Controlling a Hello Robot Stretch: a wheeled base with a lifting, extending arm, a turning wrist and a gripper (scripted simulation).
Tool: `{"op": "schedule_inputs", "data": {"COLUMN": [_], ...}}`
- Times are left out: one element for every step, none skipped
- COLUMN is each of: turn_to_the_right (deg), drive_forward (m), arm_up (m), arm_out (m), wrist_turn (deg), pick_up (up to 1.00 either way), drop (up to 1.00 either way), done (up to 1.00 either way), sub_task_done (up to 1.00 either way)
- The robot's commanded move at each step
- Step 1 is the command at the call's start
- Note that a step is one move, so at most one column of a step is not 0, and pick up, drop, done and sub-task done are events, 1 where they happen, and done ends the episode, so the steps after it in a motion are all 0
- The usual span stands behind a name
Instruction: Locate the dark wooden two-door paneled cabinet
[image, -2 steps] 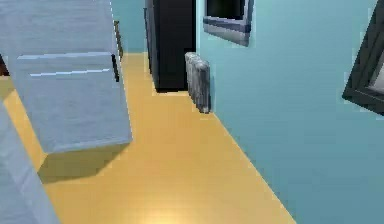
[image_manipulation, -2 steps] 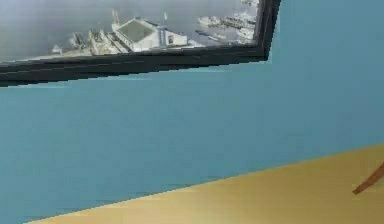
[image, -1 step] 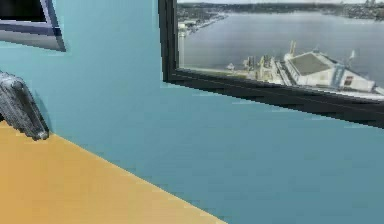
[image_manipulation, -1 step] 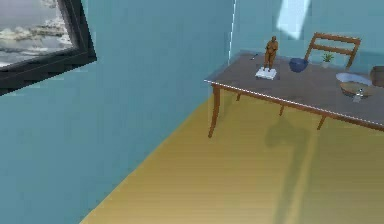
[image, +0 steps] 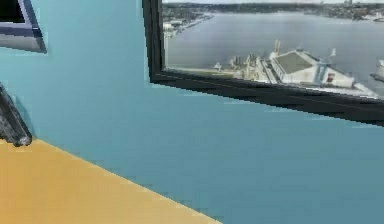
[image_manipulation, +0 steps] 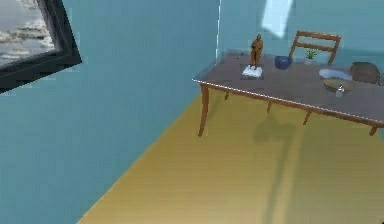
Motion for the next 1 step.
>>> {"op": "schedule_inputs", "data": {"turn_to_the_right": [0.0], "drive_forward": [0.3], "arm_up": [0.0], "arm_out": [0.0], "wrist_turn": [0.0], "pick_up": [0.0], "drop": [0.0], "done": [0.0], "sub_task_done": [0.0]}}
